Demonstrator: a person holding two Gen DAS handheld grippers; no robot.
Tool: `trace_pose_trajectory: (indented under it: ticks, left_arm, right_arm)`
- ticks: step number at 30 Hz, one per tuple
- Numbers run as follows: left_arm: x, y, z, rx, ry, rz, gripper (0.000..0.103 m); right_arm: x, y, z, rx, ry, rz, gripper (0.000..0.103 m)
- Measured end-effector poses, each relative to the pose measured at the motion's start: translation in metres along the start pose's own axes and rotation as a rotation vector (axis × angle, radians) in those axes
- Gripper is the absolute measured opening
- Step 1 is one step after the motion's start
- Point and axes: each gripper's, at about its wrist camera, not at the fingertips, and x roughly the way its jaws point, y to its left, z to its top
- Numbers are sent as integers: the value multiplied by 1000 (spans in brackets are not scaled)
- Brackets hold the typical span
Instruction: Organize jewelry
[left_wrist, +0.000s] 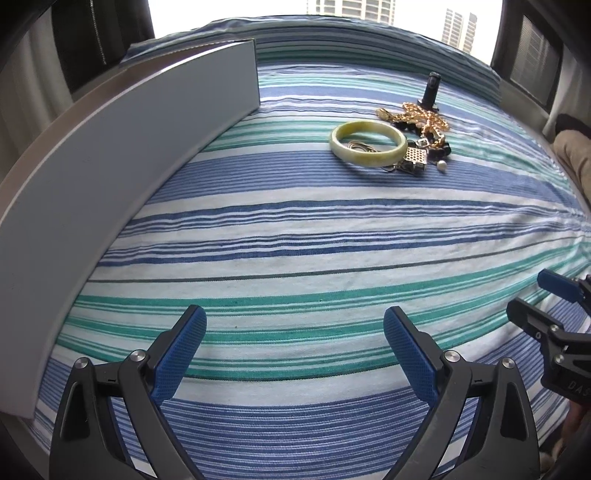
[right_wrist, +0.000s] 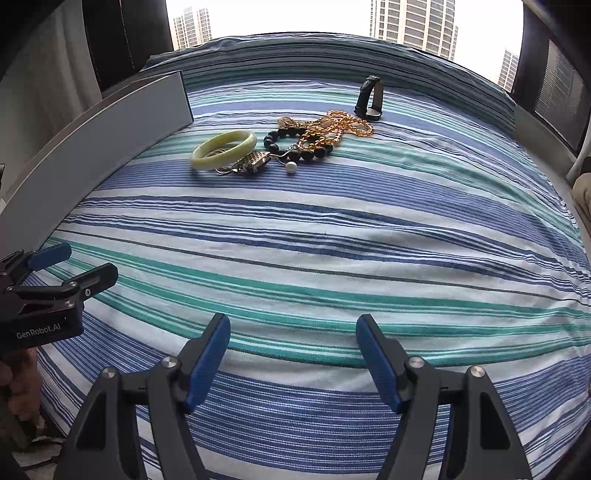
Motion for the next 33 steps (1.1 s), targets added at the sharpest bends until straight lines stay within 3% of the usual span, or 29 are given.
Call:
trace_pose_trajectory:
  ticks: [4,8,14,22,25,27,33]
  left_arm:
    - [-1,3,39,3,27,-98,97]
    - [12,-3,103,3,99,-236,97]
    - [73,-31,174,-25,251,-303,97]
    - [117,-60,178,21,356,-197,97]
    - [117,-65,174,32,347,-173,94]
    - [115,-66,175,31,326,-160,82]
    - [106,-57,169,-6,303,-162,82]
  right_arm:
    - [-2,2,1,-10,0,6,72]
    - [-6,3,2,-10,-9,12,72]
    - [-13,4,2,-9,-22,27,72]
    - [-23,12,-8,-26,-32,51,72]
    - [-21,10,-10,-21,-25,58,72]
    - [-21,9,-11,-13,-24,59,72]
    - [-25,5,-11,5,-36,52,72]
